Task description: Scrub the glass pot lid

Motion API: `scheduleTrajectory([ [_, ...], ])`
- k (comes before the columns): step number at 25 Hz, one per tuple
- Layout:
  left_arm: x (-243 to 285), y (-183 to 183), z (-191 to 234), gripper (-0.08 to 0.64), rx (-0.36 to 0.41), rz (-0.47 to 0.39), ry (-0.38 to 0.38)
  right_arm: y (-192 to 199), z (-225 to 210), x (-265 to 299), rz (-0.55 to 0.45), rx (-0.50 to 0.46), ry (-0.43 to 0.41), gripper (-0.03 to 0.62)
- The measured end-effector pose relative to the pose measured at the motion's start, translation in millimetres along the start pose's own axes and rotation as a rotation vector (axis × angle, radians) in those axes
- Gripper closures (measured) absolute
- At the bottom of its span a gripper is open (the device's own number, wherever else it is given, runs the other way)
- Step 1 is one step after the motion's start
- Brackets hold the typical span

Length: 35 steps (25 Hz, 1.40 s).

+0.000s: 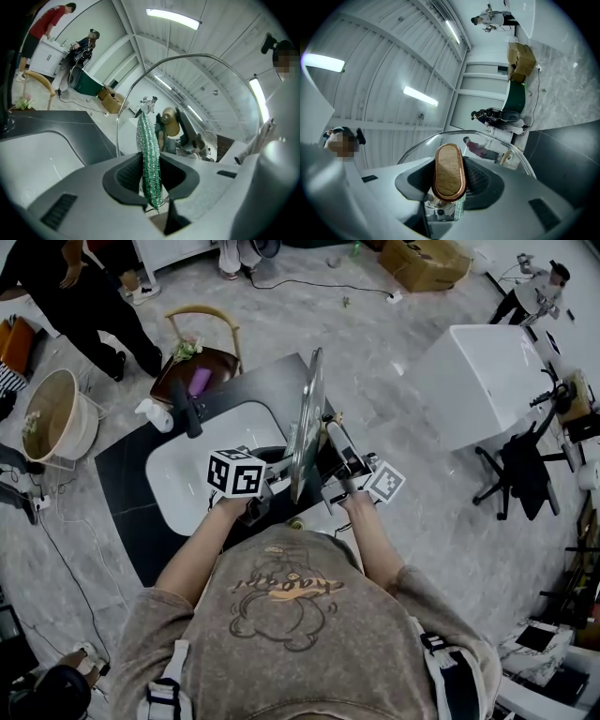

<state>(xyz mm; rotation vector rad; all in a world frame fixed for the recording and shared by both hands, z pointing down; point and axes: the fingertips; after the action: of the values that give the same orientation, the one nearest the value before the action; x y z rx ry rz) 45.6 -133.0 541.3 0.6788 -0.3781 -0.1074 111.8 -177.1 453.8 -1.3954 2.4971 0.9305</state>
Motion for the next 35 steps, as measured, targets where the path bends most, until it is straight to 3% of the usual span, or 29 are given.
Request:
scheduleTrajectory([
  [7,-32.6,0.5,-43.5,0.476,0.04,-0.02,0.112,-1.1,-6.3,-3.9,-0.009,0.005,0.013,0.407],
  [13,-63.3,-16.2,-73.6,0.476,0.001,-0.087,0.205,0.7,-9.2,-2.8,-0.003,0.014,0.021,0.407],
  [20,-87.8,-46.8,-103.1,0.476,0.013,-0.18,0.246,1.1,-9.3,-3.7,0.012,0.025,0.025,0.407],
  [25,-89.1,-57.5,-100.0,0.476,-0.003,-0.188,0.238,3.7,-13.6,-4.3,0.004,0.044,0.032,0.407],
  [31,-93.5,-60.4,-100.9,0.476,-0.099,-0.203,0.292,1.8,-17.4,-7.5,-0.002,0.024,0.047,0.407],
  [35,-96.8,-75.3,-101.1,0.476,-0.114,-0.253,0.3,3.4,-18.9,-8.7,0.008,0.027,0.056,0.407],
])
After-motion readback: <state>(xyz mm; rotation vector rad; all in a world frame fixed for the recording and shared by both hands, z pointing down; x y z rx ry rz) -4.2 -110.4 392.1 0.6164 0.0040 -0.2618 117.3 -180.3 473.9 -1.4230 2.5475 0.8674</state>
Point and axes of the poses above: the fingertips, and each gripper's own axes: x forward along the fingers, z to its left, y out of its underside, and after that the axes turned 3 degrees about -x, right-handed
